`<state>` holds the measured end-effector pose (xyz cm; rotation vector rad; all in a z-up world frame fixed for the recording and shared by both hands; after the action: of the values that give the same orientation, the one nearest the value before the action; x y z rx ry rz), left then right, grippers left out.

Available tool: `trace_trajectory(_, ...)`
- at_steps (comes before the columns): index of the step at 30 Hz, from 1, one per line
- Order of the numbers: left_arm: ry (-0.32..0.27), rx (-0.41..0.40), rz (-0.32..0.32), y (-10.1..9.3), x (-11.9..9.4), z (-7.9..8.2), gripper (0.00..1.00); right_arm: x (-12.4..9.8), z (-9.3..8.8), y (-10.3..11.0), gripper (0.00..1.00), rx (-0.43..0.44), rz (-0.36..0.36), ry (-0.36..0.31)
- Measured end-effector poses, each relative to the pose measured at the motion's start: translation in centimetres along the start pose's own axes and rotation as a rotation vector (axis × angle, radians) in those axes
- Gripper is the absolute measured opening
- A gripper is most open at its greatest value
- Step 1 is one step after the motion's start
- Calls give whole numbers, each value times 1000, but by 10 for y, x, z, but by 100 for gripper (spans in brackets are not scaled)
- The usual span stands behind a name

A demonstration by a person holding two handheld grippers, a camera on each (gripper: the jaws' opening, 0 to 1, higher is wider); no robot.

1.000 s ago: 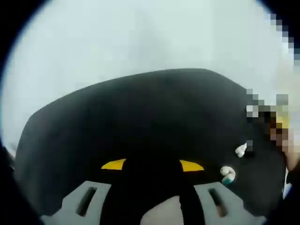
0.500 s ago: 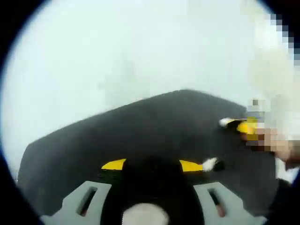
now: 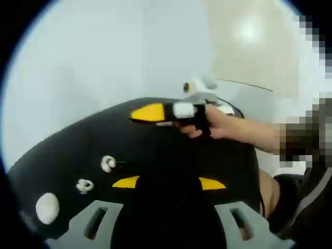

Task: Pick up three earphones and place each one into its charging case using tactile feedback, ensure that each earphone is properly inserted and securely positioned inside the case.

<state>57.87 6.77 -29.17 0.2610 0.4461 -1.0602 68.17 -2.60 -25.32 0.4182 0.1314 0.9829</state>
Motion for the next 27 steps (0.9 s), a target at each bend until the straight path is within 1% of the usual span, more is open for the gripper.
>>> trace_trajectory(2,46,12,-50,-9,6,-7,39,0,-1,0,20,-13,0,6)
trace_trajectory(3,56,17,-104,-16,8,-9,39,0,-1,0,20,-16,-1,9)
trace_trajectory(4,42,13,-97,-15,8,-7,40,1,-1,-1,20,-17,-1,10)
trace_trajectory(5,44,33,-111,-16,7,-6,40,1,-1,-1,20,-17,-1,11)
trace_trajectory(6,48,77,-129,-17,6,-6,40,1,-1,-1,20,-17,1,12)
trace_trajectory(7,41,84,-123,-16,5,-5,40,1,-1,0,20,-15,2,13)
trace_trajectory(8,23,108,-126,-15,2,-3,44,1,-2,1,20,-16,6,16)
trace_trajectory(9,-7,119,-141,-16,-2,-1,49,1,-2,1,20,-20,9,19)
trace_trajectory(10,-30,97,-138,-12,-7,2,52,2,-4,3,18,-27,13,28)
trace_trajectory(11,-76,90,-142,-10,-14,8,50,2,-6,4,15,-44,12,42)
trace_trajectory(12,-146,67,-133,-5,-23,15,48,2,-8,6,13,-72,11,60)
trace_trajectory(13,-221,34,-105,4,-33,22,45,3,-10,8,13,-107,10,78)
trace_trajectory(14,-321,4,-57,19,-46,31,43,4,-12,10,13,-137,14,93)
trace_trajectory(15,-387,-25,-3,33,-56,35,41,5,-16,14,13,-181,21,116)
trace_trajectory(16,-445,-56,54,49,-65,37,38,7,-21,17,13,-232,24,147)
trace_trajectory(17,-498,-90,90,62,-72,38,36,9,-27,20,13,-294,32,185)
trace_trajectory(18,-532,-107,116,75,-76,36,35,10,-39,28,15,-368,42,237)
trace_trajectory(19,-544,-111,137,84,-77,34,34,11,-47,31,19,-423,54,275)
trace_trajectory(21,-507,-95,236,107,-78,24,32,13,-57,31,23,-534,50,328)
trace_trajectory(22,-498,-52,268,114,-79,22,30,14,-59,30,23,-583,47,341)
trace_trajectory(23,-487,-4,291,115,-77,21,29,14,-60,29,23,-605,37,347)
trace_trajectory(24,-486,36,303,115,-75,18,28,14,-61,29,23,-611,35,350)
trace_trajectory(25,-507,55,280,109,-71,16,28,15,-62,29,23,-609,34,350)
trace_trajectory(26,-536,48,245,104,-69,15,27,16,-62,29,23,-616,31,352)
trace_trajectory(27,-515,43,213,101,-67,13,27,17,-61,28,23,-633,18,354)
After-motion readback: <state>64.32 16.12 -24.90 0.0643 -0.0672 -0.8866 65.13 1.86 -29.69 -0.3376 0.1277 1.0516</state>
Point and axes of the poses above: the point that each gripper's makers call its tool centre point, and the gripper's own axes: x roughly forward along the fingers, y roughly to its left, z roughly out of its top, the point moved 4 cm from there along -x, roughly backward along the fingers, and after that the axes turned 4 degrees about -z, right-handed, at the moved point
